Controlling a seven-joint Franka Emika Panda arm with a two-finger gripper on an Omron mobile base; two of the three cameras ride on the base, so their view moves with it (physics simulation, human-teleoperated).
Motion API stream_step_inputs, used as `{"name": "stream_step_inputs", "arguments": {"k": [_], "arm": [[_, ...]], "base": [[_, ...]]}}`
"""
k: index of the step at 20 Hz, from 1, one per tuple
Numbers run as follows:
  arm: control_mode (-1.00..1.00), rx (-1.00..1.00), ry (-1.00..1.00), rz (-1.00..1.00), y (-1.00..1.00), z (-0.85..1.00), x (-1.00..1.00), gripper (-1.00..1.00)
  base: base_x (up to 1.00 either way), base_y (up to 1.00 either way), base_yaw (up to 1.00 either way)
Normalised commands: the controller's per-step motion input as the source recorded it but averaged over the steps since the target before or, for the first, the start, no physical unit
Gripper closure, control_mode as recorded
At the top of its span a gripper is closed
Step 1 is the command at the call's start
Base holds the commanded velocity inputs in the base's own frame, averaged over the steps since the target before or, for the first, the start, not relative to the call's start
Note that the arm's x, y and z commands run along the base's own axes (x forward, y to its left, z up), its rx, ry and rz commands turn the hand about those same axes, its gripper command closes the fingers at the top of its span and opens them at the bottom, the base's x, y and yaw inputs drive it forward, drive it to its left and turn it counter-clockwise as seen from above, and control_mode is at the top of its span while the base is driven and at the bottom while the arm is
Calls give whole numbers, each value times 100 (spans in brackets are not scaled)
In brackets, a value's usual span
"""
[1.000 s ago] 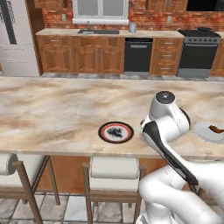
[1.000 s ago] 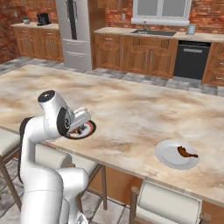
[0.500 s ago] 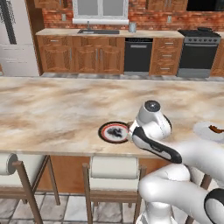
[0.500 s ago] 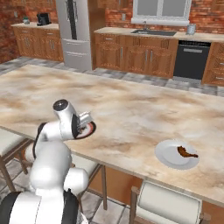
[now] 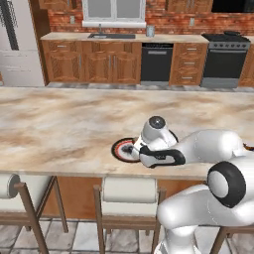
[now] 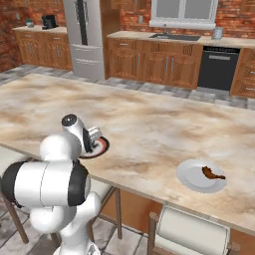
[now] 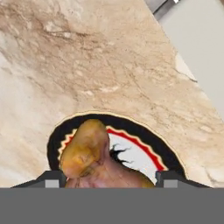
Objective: Take the chicken drumsticks from the pan and place one on each plate on the dining counter.
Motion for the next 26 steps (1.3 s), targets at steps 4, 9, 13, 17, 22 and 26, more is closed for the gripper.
{"name": "stream_step_inputs", "arguments": {"k": [4,9,13,17,22,26], "arm": [[-100,1,6,0,-10,-19,39,100],[-100,0,4,0,0,-48,22,100],[-100,0,3,0,0,-31,37,100],[-100,0,7,0,0,-23,47,100],[-100,0,15,0,9,-26,51,100],[-100,0,15,0,6,-32,41,100]], "base": [[0,0,0],[0,0,0],[0,0,0],[0,0,0],[0,0,0],[0,0,0]]}}
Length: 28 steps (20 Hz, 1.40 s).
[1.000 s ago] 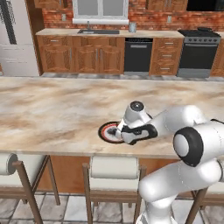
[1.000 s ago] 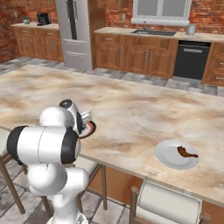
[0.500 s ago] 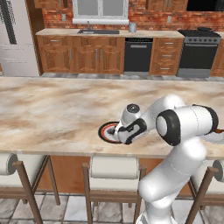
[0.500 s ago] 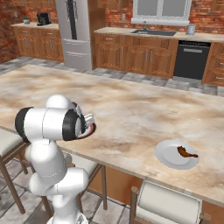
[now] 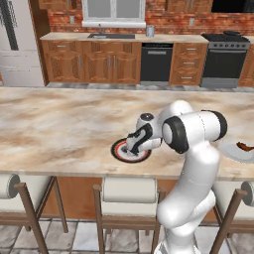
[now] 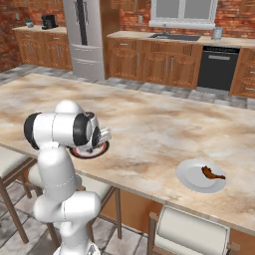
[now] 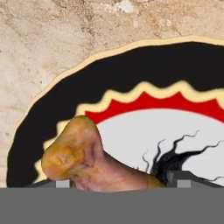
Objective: Take the chicken drumsticks from the pan and place one on each plate on the dining counter.
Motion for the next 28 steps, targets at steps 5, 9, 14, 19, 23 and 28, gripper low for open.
{"name": "stream_step_inputs", "arguments": {"k": [5,9,14,19,23,28], "arm": [[-100,0,6,0,8,-12,11,-100],[-100,0,-6,0,0,12,-45,-100],[-100,0,-3,0,0,31,-20,-100],[-100,2,-3,0,0,87,-27,-100],[-100,10,-8,0,-8,100,-40,-100],[-100,12,-2,-2,-37,100,-65,-100]], "base": [[0,0,0],[0,0,0],[0,0,0],[0,0,0],[0,0,0],[0,0,0]]}}
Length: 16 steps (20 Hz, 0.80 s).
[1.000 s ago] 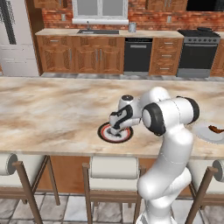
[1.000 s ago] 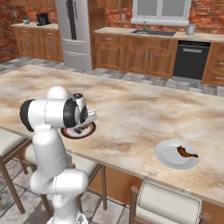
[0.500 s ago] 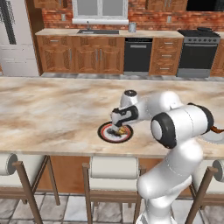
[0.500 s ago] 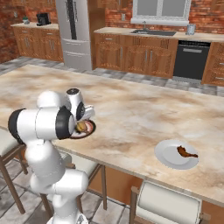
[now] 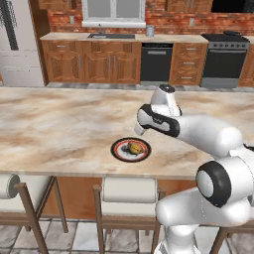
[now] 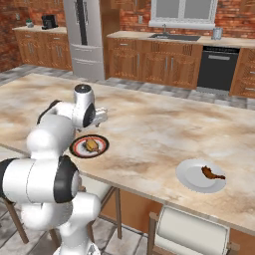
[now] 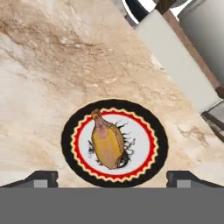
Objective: Take the chicken drumsticks from the pan and place one on each plate on the dining counter.
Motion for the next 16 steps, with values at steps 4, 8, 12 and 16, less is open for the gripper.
{"name": "stream_step_inputs", "arguments": {"k": [4,8,12,16], "arm": [[-100,12,3,-21,-79,100,-98,-100],[-100,12,13,-34,-76,92,-100,-100],[-100,3,9,-34,-55,53,-100,-100],[-100,-2,1,-27,-35,5,-100,-100]], "base": [[0,0,0],[0,0,0],[0,0,0],[0,0,0]]}}
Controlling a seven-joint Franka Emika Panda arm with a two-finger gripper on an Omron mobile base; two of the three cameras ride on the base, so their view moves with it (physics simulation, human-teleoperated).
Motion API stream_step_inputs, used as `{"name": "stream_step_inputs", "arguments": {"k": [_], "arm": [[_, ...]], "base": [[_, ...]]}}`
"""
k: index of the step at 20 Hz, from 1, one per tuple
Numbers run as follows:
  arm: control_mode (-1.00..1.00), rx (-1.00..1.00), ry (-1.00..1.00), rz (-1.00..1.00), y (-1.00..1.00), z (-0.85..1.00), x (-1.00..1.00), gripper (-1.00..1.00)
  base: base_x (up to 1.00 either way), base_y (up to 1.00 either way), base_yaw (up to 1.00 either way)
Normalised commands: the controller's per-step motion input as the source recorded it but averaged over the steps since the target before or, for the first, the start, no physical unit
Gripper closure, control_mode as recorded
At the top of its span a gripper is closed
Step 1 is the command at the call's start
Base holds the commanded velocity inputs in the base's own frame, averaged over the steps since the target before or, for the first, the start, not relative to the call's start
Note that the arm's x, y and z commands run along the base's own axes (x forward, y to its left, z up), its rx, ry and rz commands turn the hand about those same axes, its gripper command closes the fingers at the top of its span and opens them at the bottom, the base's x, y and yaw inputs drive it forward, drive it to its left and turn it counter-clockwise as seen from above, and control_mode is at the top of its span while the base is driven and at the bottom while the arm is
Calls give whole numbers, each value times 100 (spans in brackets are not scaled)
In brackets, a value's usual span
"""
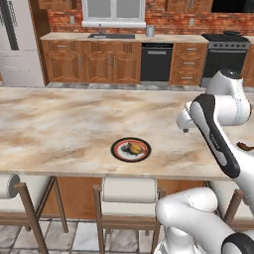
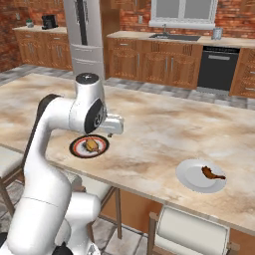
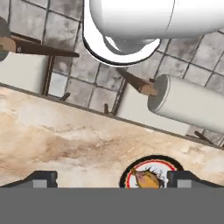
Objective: Take the chicken drumsticks from the pan and place one on each plate on the dining counter.
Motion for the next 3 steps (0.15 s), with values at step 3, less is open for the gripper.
{"name": "stream_step_inputs", "arguments": {"k": [3], "arm": [[-100,-12,0,-23,-5,-9,-100,-100]], "base": [[0,0,0]]}}
